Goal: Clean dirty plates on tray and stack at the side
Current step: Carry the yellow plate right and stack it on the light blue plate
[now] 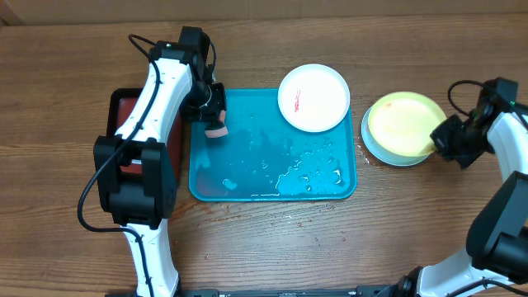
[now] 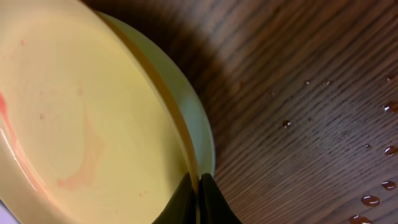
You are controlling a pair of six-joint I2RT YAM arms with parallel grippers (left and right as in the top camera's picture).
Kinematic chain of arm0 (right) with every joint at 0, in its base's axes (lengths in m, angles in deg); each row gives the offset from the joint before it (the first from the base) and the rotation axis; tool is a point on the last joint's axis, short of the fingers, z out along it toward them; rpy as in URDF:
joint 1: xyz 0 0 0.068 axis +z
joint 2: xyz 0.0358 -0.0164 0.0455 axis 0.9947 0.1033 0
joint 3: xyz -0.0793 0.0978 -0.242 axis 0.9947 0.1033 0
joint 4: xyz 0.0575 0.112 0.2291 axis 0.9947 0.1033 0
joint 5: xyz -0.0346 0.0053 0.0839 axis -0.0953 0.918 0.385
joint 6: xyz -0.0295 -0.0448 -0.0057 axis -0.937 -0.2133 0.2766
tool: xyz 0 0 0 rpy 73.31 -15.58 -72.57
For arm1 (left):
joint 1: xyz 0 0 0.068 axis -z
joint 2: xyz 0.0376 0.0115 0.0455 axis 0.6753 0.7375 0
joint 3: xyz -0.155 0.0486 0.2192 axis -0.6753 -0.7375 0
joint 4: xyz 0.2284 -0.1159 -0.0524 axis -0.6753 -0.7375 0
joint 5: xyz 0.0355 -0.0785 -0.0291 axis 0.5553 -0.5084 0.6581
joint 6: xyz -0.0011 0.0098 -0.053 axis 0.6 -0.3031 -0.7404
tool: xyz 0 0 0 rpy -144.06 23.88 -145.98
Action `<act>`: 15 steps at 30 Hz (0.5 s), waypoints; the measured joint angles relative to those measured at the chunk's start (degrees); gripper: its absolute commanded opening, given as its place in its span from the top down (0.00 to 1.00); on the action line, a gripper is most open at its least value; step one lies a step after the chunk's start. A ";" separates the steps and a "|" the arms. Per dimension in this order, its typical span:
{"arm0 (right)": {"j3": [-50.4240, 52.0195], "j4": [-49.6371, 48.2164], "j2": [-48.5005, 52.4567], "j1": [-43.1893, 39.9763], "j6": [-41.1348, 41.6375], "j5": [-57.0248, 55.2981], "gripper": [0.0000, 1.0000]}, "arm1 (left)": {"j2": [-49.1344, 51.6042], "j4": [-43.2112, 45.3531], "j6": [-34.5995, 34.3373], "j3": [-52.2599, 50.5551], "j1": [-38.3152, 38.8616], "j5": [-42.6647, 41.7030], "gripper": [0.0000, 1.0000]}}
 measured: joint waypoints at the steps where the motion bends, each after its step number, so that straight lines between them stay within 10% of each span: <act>1: 0.52 -0.42 0.09 0.00 -0.02 -0.11 0.96 | 0.00 0.00 0.02 0.00 0.00 0.00 0.96; 7: 3.63 -3.54 0.11 0.00 -0.55 -0.87 0.71 | 0.00 0.07 0.00 0.00 0.00 0.00 0.96; 15: 2.64 -3.45 0.20 0.02 -2.86 5.14 0.70 | 0.00 0.52 0.09 0.00 0.00 0.00 0.96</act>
